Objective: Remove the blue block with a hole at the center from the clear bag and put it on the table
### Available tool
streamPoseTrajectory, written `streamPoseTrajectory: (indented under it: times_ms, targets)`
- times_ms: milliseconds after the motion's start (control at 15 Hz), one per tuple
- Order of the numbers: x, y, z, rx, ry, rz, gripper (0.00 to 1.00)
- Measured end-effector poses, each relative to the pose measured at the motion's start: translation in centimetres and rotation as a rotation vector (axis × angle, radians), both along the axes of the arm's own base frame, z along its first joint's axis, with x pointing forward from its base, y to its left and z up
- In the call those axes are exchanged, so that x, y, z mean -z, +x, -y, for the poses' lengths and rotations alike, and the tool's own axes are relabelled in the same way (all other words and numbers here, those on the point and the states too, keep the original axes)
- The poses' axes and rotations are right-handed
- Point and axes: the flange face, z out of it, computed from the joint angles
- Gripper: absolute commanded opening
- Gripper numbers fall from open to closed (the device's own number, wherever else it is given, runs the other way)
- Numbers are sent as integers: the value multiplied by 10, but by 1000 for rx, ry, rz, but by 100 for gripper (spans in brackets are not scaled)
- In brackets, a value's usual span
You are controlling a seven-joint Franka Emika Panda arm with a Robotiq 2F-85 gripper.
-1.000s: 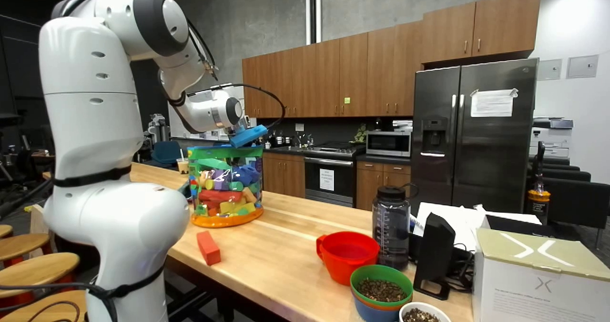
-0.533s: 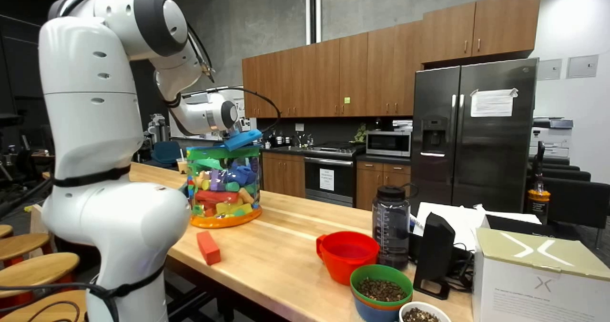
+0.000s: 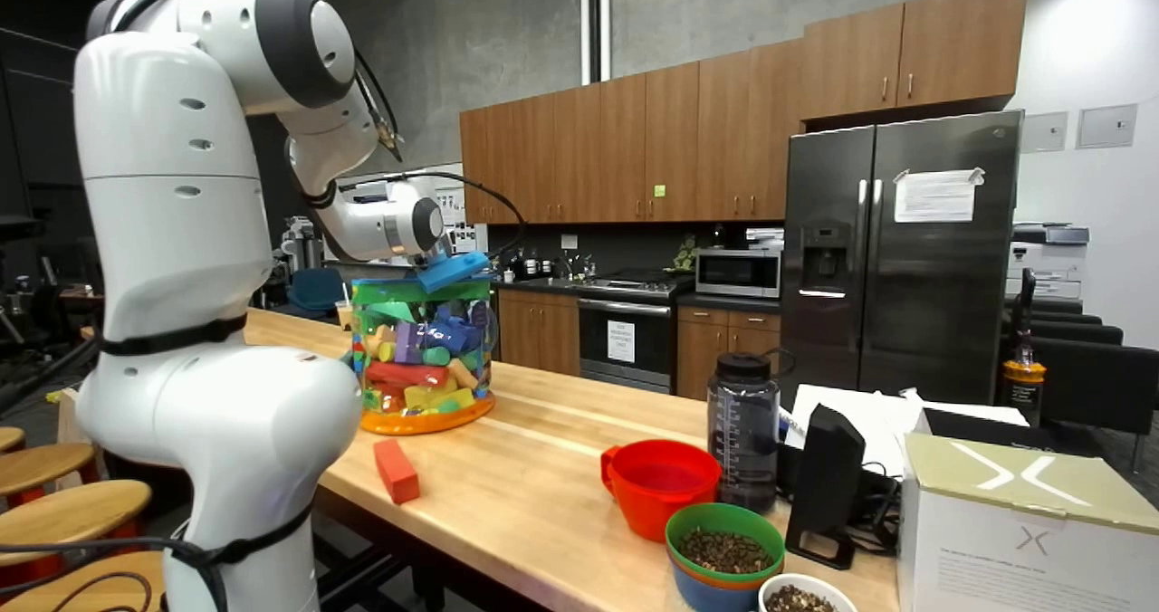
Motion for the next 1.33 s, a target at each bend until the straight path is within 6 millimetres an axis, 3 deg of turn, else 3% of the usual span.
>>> streamPoseTrajectory:
  times_ms: [133,467,800,1333]
  targets:
    - [-2,1,1,1,6,11,28]
    - [-9,7,9,19,18,33,3]
    - [-27,21,30,64,35,72,6]
    - [-78,38,49,118,94,158,6]
